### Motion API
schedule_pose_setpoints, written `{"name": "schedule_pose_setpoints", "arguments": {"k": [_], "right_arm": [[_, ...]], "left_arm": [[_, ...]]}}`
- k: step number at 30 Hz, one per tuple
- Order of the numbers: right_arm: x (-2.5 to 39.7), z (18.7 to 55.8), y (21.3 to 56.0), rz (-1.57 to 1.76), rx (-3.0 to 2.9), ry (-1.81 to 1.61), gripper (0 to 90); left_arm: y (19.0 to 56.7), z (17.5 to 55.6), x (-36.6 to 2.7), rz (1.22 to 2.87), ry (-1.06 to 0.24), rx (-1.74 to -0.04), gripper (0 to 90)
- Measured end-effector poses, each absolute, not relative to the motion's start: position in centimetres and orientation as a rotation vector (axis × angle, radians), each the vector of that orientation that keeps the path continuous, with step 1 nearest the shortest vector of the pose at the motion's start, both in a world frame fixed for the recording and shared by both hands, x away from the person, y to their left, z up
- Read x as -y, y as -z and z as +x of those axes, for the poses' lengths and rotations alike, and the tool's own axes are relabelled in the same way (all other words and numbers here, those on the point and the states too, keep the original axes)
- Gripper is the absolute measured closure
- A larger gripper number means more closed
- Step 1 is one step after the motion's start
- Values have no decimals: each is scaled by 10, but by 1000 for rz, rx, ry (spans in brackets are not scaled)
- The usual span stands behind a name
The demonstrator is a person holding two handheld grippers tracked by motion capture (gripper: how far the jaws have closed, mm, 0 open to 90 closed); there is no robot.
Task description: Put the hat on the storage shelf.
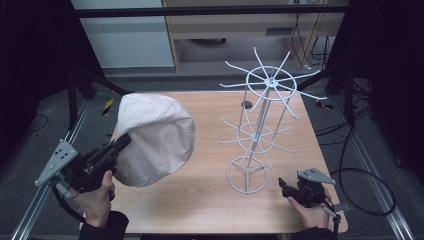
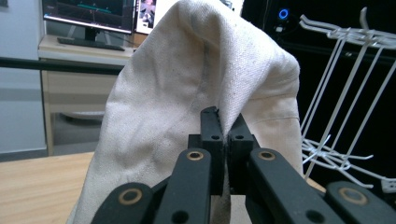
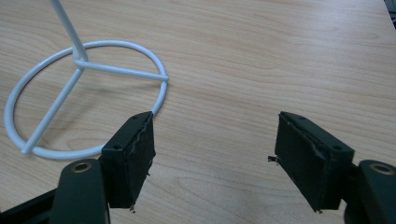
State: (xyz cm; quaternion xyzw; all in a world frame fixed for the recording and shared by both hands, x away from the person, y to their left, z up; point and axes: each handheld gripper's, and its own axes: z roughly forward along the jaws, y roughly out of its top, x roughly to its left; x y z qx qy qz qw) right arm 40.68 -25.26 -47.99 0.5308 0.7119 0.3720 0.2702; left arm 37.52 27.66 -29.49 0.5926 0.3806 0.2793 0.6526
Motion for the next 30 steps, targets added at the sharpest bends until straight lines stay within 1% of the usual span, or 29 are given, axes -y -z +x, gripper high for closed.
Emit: {"name": "schedule_pose_setpoints", "arguments": {"k": [9, 17, 30], "right_arm": [[253, 407, 481, 1411, -1920, -1000, 280], [253, 406, 481, 1416, -1917, -1001, 273], [253, 407, 481, 1406, -1918, -997, 269]], "left_arm": [[281, 375, -274, 1276, -627, -804, 885], [269, 375, -276, 1179, -583, -762, 886], [258, 379, -264, 1133, -571, -713, 886]]}}
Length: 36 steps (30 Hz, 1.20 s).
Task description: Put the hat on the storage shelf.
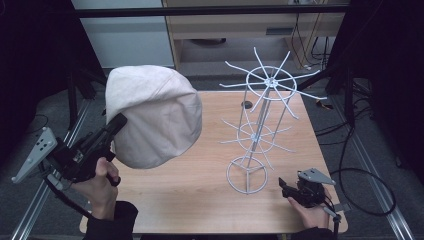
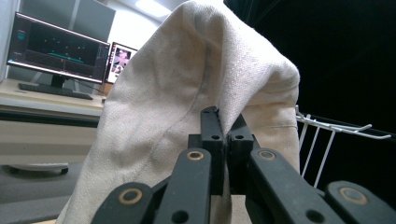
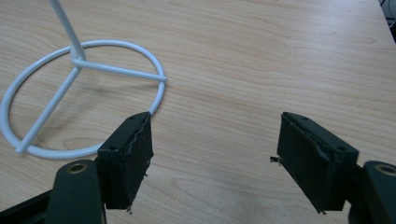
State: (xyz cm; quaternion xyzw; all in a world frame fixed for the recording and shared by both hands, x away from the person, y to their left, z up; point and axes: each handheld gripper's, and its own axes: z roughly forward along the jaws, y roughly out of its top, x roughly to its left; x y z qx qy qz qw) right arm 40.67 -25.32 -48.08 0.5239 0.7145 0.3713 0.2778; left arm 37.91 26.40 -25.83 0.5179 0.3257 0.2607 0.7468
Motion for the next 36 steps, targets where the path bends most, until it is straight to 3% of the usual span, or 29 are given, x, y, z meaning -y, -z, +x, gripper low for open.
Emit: {"name": "schedule_pose_setpoints", "arguments": {"k": [36], "right_arm": [[254, 407, 481, 1408, -1913, -1000, 267]], "left_arm": [[228, 389, -224, 1066, -498, -592, 885]]}}
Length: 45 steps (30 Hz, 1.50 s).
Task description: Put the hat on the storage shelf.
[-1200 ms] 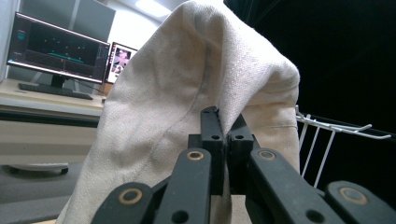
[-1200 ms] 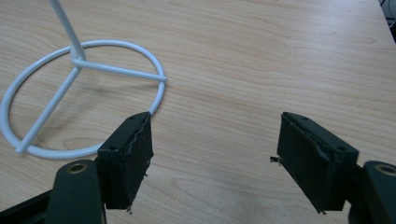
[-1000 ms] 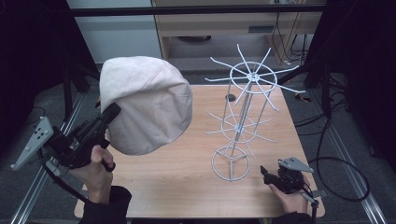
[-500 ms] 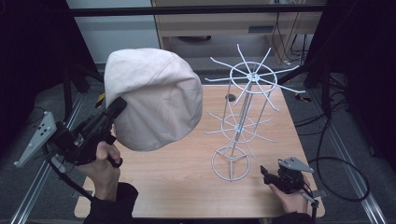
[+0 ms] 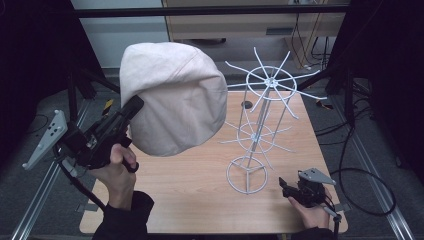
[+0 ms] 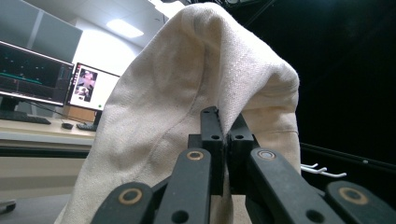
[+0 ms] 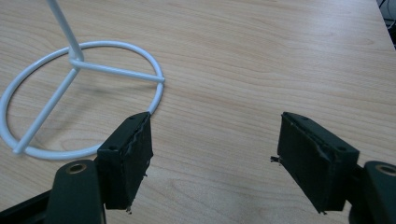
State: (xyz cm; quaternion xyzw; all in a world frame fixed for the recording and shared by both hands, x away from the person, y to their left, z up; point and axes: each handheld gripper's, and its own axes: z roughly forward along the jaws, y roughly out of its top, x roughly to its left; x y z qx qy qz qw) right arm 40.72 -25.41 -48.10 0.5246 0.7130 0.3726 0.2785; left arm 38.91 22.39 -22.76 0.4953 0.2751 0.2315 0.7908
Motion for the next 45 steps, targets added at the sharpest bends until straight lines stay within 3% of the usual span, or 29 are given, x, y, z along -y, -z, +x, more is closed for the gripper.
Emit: {"name": "schedule_pose_setpoints", "arguments": {"k": [20, 45], "right_arm": [[254, 407, 481, 1394, -1918, -1005, 268], [253, 407, 481, 1397, -1924, -1006, 267]], "left_arm": [[227, 412, -188, 1112, -458, -599, 885], [256, 435, -194, 1219, -434, -675, 881]]}}
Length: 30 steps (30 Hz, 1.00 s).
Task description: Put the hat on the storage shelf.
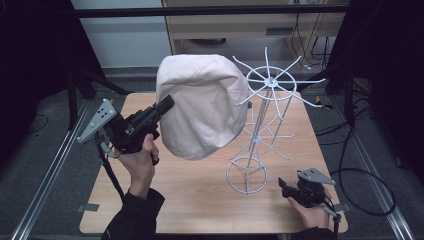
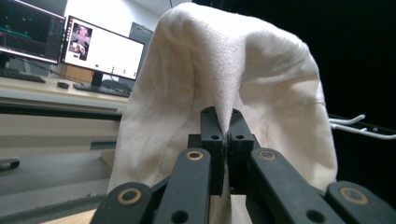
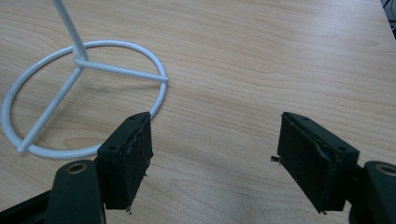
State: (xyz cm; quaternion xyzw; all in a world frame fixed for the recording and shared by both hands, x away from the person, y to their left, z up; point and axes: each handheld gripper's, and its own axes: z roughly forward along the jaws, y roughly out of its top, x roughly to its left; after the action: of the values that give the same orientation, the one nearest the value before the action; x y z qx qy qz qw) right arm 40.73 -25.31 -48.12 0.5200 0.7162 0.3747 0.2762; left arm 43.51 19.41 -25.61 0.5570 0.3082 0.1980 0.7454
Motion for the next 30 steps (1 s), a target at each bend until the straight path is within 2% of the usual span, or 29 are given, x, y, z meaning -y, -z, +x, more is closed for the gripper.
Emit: {"name": "schedule_pose_setpoints", "arguments": {"k": [30], "right_arm": [[253, 407, 482, 1398, -1927, -1000, 267]], "left_arm": [[296, 445, -186, 1393, -421, -687, 866]]}}
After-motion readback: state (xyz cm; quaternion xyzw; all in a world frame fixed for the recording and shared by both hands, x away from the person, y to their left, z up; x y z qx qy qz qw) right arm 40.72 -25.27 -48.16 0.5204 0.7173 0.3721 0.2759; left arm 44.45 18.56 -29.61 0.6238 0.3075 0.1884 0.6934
